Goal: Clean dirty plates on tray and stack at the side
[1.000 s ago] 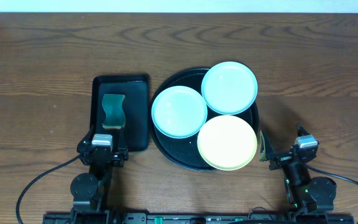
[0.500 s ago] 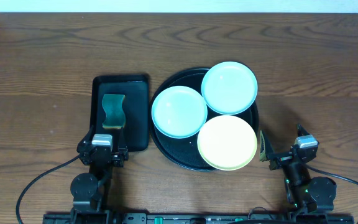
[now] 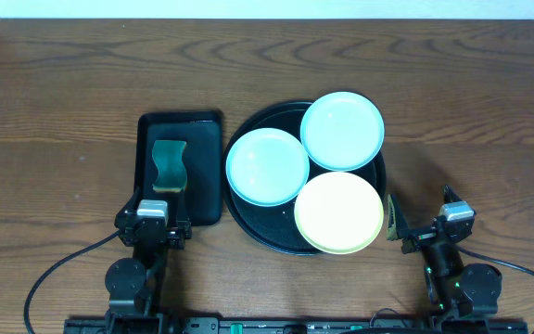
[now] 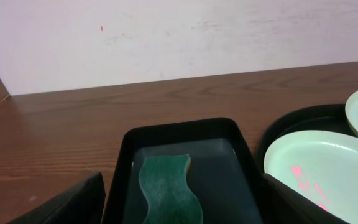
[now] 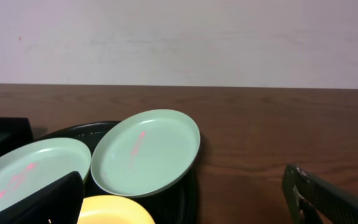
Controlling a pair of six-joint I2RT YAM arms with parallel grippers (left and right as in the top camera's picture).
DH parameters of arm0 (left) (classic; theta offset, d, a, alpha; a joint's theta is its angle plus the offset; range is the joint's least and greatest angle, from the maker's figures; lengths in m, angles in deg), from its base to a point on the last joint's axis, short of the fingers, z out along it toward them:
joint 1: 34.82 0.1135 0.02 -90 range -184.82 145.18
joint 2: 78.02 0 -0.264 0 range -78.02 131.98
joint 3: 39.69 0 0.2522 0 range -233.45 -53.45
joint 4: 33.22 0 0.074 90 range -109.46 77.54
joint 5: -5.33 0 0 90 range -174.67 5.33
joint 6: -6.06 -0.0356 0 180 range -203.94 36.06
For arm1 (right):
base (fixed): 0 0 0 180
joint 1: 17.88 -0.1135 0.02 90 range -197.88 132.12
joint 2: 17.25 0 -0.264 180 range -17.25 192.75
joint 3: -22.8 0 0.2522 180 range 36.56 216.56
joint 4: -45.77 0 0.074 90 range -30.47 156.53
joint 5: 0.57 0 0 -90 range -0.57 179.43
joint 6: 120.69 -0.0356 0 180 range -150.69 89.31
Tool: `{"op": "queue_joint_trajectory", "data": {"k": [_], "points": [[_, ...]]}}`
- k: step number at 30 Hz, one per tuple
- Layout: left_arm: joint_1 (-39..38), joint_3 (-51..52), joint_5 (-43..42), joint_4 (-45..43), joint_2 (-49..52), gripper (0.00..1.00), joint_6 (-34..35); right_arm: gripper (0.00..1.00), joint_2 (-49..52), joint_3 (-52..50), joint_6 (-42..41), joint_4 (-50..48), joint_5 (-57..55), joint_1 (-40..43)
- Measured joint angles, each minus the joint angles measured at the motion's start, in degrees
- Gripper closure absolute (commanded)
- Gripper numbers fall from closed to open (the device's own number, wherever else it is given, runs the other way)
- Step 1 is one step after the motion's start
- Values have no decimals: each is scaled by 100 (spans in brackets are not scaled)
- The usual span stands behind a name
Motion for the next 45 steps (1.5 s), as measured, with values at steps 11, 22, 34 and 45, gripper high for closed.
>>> {"op": "queue_joint_trajectory", "data": {"k": [11, 22, 34, 45], "points": [[0, 0, -2, 0, 0, 22, 0, 1, 0, 0, 0, 0, -4, 0], [0, 0, -2, 0, 0, 22, -2, 1, 0, 0, 0, 0, -13, 0], [0, 0, -2, 0, 0, 22, 0, 1, 0, 0, 2, 0, -74, 0], [0, 0, 0, 0, 0, 22, -2, 1, 0, 0, 4, 17, -243, 0]]}}
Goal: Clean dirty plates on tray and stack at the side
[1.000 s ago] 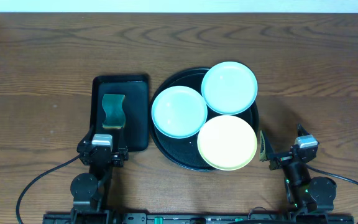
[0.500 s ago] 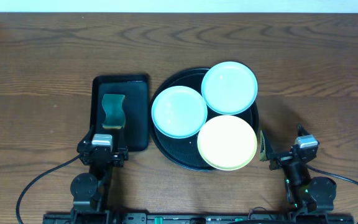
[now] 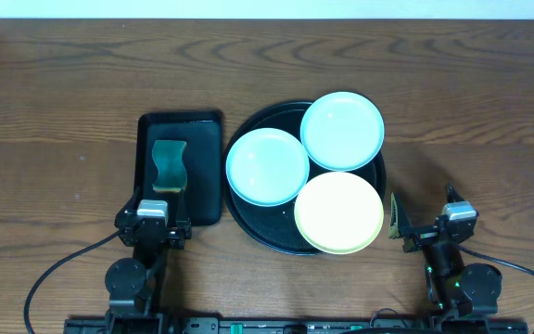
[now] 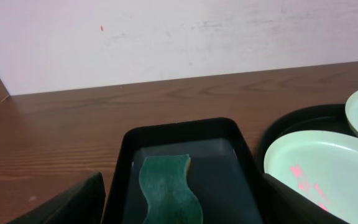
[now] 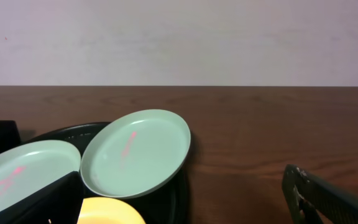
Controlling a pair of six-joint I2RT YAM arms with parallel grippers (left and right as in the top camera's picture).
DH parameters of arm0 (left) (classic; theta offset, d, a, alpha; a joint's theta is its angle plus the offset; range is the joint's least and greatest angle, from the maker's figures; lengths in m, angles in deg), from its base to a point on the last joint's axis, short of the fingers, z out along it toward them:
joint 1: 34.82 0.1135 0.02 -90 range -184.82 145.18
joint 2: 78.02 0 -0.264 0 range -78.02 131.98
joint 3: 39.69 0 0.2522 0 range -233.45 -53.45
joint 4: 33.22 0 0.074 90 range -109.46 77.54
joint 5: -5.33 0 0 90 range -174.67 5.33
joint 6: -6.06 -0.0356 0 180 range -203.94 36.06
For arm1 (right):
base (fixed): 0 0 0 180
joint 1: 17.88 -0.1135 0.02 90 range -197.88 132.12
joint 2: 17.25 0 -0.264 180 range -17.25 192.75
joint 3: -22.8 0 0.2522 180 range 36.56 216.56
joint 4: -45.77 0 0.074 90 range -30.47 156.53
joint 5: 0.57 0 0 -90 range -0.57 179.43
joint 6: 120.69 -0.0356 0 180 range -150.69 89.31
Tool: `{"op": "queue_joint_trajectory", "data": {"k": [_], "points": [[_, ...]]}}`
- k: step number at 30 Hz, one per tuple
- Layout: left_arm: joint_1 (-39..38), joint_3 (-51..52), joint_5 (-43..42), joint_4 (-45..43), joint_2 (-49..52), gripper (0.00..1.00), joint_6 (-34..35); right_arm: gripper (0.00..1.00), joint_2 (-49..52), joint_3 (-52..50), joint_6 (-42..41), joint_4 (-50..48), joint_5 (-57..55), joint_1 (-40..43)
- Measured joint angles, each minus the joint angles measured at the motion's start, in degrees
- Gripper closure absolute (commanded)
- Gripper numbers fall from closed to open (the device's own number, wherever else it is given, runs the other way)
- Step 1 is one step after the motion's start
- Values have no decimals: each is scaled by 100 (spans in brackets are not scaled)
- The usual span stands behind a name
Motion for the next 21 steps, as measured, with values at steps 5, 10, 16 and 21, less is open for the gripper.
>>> {"op": "queue_joint_trajectory", "data": {"k": [5, 10, 16, 21], "points": [[0, 0, 0, 0, 0, 22, 2, 1, 0, 0, 0, -2, -22, 0], [0, -2, 4, 2, 94, 22, 2, 1, 4, 0, 0, 0, -37, 0], [0, -157, 20, 144, 754, 22, 184, 1, 260, 175, -2, 66, -52, 0], [0, -813, 20, 186, 1550, 22, 358, 1, 957, 935, 2, 328, -68, 0]]}}
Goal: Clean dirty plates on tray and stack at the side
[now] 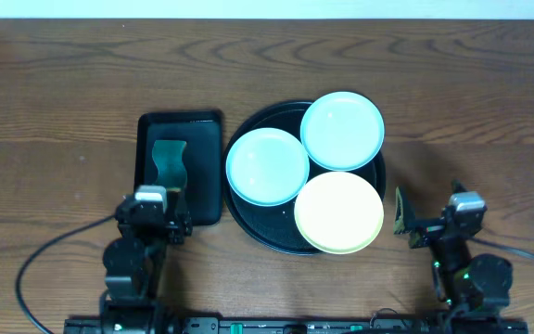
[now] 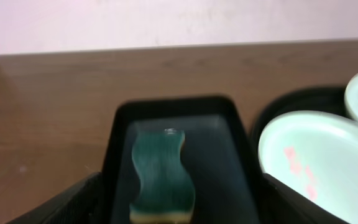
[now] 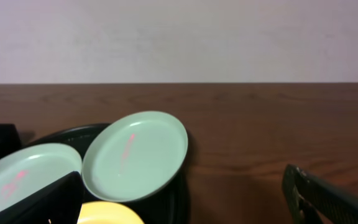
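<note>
A round black tray [image 1: 247,223] holds three plates: a pale green plate [image 1: 267,166] on the left, a second pale green plate [image 1: 342,130] at the back, and a yellow plate [image 1: 339,212] in front. Pink smears show on the left plate [image 2: 309,163] and the back plate [image 3: 134,155]. A green sponge [image 2: 162,171] lies in a black rectangular tray [image 1: 207,148]. My left gripper [image 1: 156,199] stands open at that tray's near end, in line with the sponge. My right gripper [image 1: 426,217] stands open just right of the round tray, holding nothing.
Bare wooden table [image 1: 471,111] stretches to the right of the round tray and to the left of the sponge tray. A pale wall stands behind the table's far edge.
My left gripper has shifted: its view is blurred, looks down more steeply and shows the sponge larger and closer. The right gripper has edged slightly to the right. Both stay open.
At first both grippers rested open at the table's near edge, the left behind the sponge tray, the right beside the round tray. Then the right wrist had turned a little. Now the left arm has moved toward the sponge. The plates have not moved.
</note>
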Controlling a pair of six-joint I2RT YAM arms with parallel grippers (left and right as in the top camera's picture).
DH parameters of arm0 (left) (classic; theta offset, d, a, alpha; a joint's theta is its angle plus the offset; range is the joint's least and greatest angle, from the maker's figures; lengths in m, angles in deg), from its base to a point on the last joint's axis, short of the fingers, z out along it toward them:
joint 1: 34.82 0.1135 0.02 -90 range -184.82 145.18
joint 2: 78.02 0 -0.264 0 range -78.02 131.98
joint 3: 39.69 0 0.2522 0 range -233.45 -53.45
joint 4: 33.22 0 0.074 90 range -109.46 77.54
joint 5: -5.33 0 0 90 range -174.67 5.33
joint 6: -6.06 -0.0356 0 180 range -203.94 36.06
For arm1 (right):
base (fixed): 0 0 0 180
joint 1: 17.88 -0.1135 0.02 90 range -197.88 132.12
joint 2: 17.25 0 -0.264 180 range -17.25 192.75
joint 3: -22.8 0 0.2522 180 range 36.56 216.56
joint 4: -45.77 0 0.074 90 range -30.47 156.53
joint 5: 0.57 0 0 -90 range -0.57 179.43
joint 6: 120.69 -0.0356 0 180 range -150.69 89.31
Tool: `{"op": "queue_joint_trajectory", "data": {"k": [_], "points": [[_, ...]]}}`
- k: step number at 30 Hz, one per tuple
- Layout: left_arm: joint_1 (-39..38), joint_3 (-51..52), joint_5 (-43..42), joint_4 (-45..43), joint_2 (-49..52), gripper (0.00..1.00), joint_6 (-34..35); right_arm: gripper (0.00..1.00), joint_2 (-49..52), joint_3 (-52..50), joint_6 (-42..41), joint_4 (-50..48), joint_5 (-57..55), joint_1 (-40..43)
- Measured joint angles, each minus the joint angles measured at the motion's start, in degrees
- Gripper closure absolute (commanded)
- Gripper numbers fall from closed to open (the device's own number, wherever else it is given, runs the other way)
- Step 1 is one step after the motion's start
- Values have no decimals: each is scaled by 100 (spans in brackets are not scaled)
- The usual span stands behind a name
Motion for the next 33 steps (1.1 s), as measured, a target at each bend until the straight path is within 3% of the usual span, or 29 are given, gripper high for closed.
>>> {"op": "queue_joint_trajectory", "data": {"k": [3, 7, 21, 24, 28, 30, 33], "points": [[0, -686, -2, 166, 555, 22, 66, 1, 616, 686, 4, 308, -11, 0], [0, -1759, -9, 1049, 1421, 22, 87, 1, 1545, 1615, 17, 955, 0, 0], [-22, -5858, -540, 5036, 4531, 22, 105, 1, 4924, 5156, 35, 4332, 542, 0], [-20, -6310, -772, 5372, 4933, 22, 105, 1, 5455, 5648, 35, 4822, 682, 0], [-22, -6376, -966, 5359, 5200, 22, 105, 1, 5880, 5812, 31, 4684, 855, 0], [-22, -6376, -1025, 5292, 5305, 22, 105, 11, 6046, 5812, 24, 4516, 1088, 0], [-20, -6376, -1064, 5285, 5388, 22, 105, 17, 6207, 5812, -57, 4262, 1429, -20]]}}
